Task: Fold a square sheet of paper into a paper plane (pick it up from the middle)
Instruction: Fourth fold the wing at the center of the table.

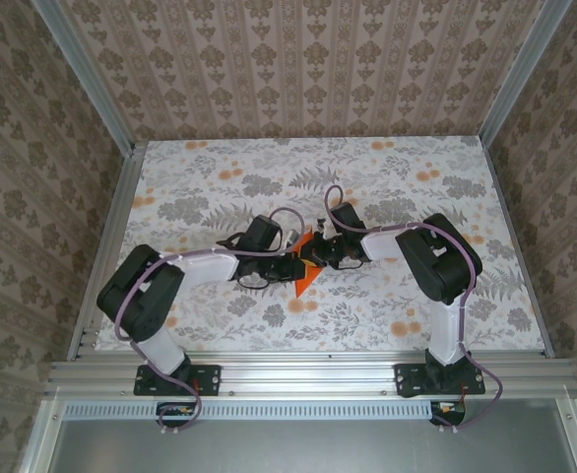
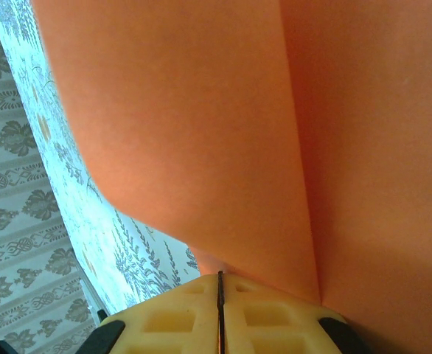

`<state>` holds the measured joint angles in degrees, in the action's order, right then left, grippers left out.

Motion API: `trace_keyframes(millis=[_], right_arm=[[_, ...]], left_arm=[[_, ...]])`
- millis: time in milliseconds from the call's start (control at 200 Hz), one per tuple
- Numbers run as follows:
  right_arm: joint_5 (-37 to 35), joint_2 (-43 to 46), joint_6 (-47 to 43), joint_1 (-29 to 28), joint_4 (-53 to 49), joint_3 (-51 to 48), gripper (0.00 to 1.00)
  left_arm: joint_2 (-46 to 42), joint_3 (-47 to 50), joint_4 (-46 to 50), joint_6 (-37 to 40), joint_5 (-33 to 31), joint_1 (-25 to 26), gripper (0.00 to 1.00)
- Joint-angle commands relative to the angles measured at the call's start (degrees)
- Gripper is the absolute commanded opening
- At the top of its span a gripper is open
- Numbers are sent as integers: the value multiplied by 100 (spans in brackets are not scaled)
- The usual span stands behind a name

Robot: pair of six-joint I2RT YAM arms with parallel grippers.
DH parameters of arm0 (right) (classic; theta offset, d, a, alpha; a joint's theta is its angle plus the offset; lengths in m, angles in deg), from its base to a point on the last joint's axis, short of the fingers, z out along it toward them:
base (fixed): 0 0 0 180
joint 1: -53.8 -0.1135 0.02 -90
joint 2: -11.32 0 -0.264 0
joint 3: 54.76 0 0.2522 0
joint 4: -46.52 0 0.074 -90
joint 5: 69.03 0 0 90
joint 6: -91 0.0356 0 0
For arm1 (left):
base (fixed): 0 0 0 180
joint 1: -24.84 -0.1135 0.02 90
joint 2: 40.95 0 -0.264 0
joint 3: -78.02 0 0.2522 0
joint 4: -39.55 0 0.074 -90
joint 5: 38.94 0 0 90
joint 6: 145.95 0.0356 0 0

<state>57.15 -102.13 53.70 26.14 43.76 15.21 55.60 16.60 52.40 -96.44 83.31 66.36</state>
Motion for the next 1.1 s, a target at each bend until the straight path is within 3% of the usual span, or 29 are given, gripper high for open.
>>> trace_keyframes(millis=[0, 340, 815, 1095], right_arm=[[-402, -276, 46, -29, -411, -50, 10], [-349, -254, 37, -29, -459, 84, 10], [-503, 1060, -186, 276, -520, -412, 14], [-86, 760, -167, 48, -214, -437, 8]], left_arm=[[286, -268, -15, 60, -102, 65, 9], [540, 139, 119, 17, -648, 53, 4], [549, 705, -129, -58, -494, 49, 2], [583, 651, -107, -4, -448, 49, 1]])
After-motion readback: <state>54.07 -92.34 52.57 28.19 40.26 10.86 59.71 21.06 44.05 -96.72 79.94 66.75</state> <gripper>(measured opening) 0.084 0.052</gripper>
